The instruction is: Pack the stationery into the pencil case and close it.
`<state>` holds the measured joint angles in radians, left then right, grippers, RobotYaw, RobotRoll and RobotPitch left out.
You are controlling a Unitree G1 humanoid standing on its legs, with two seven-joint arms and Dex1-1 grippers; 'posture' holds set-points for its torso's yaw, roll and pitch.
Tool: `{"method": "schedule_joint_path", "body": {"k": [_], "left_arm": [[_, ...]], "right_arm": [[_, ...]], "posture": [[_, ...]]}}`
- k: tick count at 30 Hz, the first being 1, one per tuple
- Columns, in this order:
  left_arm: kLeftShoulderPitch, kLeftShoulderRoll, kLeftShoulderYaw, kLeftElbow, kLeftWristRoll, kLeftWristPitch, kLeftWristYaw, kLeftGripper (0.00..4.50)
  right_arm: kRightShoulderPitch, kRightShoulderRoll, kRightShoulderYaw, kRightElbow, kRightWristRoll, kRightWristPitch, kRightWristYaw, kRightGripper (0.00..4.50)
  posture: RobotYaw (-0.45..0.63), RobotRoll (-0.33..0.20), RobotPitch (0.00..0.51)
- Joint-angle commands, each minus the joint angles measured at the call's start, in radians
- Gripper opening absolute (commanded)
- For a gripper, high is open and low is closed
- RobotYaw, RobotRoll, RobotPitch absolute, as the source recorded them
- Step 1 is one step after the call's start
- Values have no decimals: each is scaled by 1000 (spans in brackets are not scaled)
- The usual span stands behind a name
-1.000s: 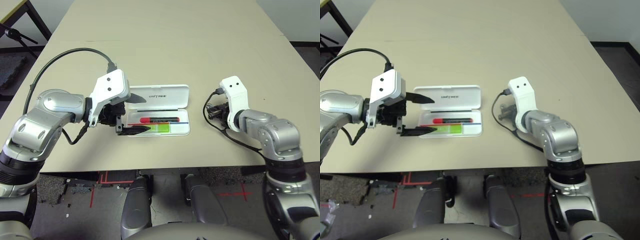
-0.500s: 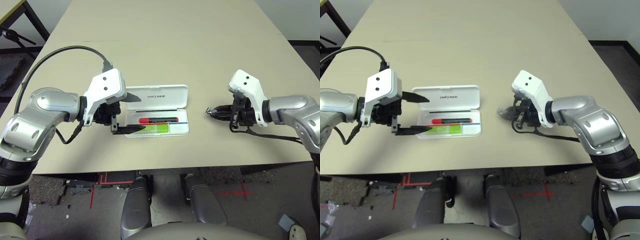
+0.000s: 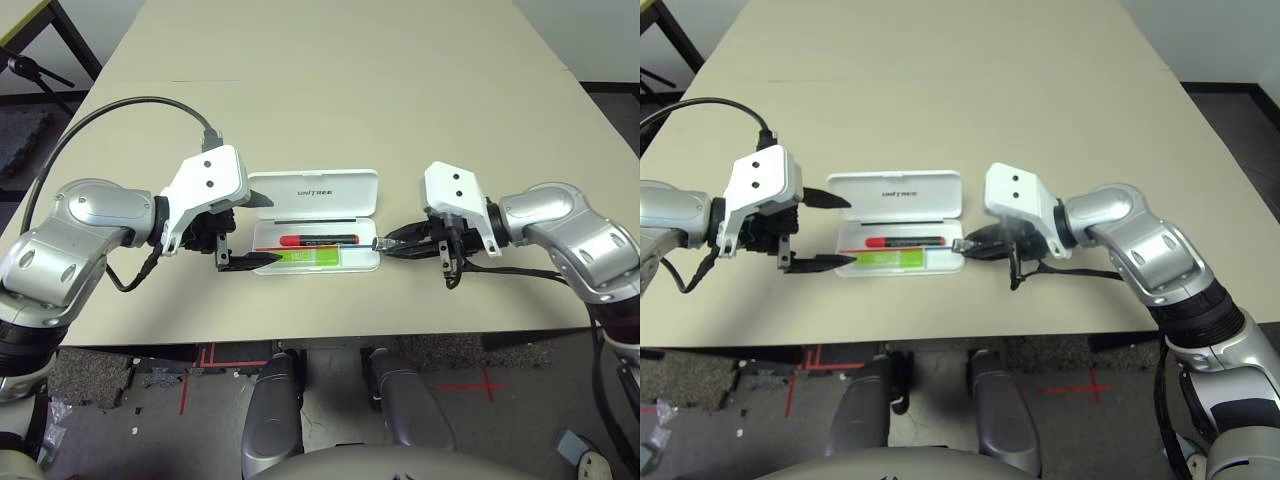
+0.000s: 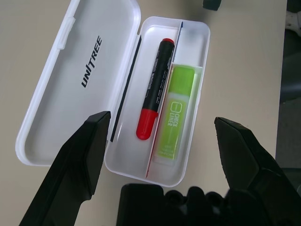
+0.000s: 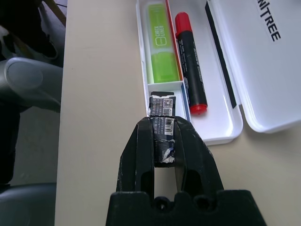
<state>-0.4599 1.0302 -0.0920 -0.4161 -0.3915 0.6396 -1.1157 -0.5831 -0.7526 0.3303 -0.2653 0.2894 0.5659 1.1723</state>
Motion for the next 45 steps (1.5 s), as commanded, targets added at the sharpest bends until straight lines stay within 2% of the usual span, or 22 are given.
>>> {"method": "schedule_joint_path", "body": {"k": [1,18,22,29,32,37,45], "left_arm": [[10,2,-10,-18,7,7,0,4500],[16,3,-14,-21,16,6,7,4500],[23,4,-12,-23,16,6,8,4500],[35,4,-15,-13,29,-2,7,4500],[37,3,-14,-12,32,-2,4,4500],[49,9,-6,12,44,-13,2,4500],[76,30,13,115,77,-67,-12,4500]], "right_arm": [[3,19,26,24,-36,-41,-6,317],[-7,117,77,92,-125,-116,3,317],[-7,127,73,94,-129,-121,5,1678],[-13,111,33,89,-97,-86,27,4470],[-14,79,7,83,-68,-59,55,4470],[-7,-45,-90,100,21,6,143,4470],[9,-215,-213,130,93,57,220,4470]], "posture": [[-56,0,201],[-45,0,196],[-44,0,198],[-50,0,204],[-52,0,205],[-56,0,204],[-64,0,201]]}}
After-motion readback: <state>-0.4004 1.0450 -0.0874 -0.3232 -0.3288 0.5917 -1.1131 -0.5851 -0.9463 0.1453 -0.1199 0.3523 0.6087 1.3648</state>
